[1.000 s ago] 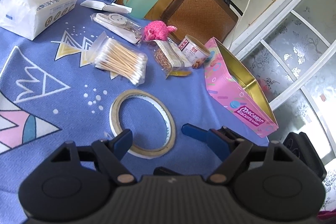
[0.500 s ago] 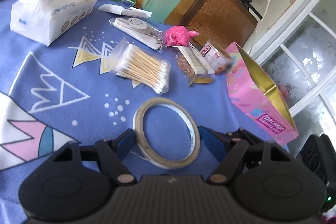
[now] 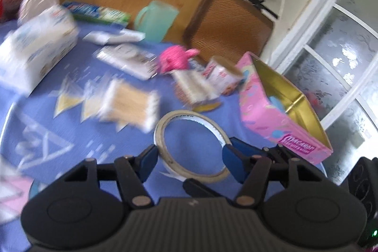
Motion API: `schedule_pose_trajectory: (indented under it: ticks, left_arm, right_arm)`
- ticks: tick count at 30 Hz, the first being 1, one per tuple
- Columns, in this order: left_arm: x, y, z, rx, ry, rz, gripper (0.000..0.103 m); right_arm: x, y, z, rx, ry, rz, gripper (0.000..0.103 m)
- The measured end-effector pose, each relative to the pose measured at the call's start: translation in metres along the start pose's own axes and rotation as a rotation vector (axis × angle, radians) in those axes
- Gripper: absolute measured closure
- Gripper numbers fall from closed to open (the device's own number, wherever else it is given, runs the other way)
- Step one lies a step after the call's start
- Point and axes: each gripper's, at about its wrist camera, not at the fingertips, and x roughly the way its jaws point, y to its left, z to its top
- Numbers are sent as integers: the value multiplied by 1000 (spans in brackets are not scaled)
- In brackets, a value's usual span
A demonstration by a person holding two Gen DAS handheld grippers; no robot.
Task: Organize soft objects
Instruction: 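Lift the tape roll into the pink tin and open the left gripper, then withdraw the left gripper from the tin back over the table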
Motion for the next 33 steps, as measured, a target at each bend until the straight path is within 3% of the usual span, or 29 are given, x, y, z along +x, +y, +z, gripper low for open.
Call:
schedule_pose_trajectory:
  ticks: [12, 16, 19, 22, 24, 28, 33]
  left_arm:
    - [63, -141, 62, 286, -34, -156, 42]
    - [99, -187, 73, 330, -21, -225, 41]
    - [128, -214, 73, 344, -3, -251, 34]
    - [145, -224, 64, 368, -7, -199, 32]
    - [148, -220, 56, 371, -9, -172, 31]
    - [134, -190, 49, 341, -16, -147, 28]
    - [95, -134, 38, 254, -47, -152, 27]
  right_arm:
    - [-49, -98, 12, 89, -138, -336, 24]
    - [-64, -137, 6, 133, -147, -451, 24]
    - [-65, -165, -2, 169, -124, -540, 24]
    - [-45, -193, -10, 206, -40, -686, 23]
    - [-38, -207, -17, 245, 1, -713, 19]
    - [-43, -208, -25, 322, -42, -731, 17]
    - [-60, -177, -23, 361, -173, -698, 18]
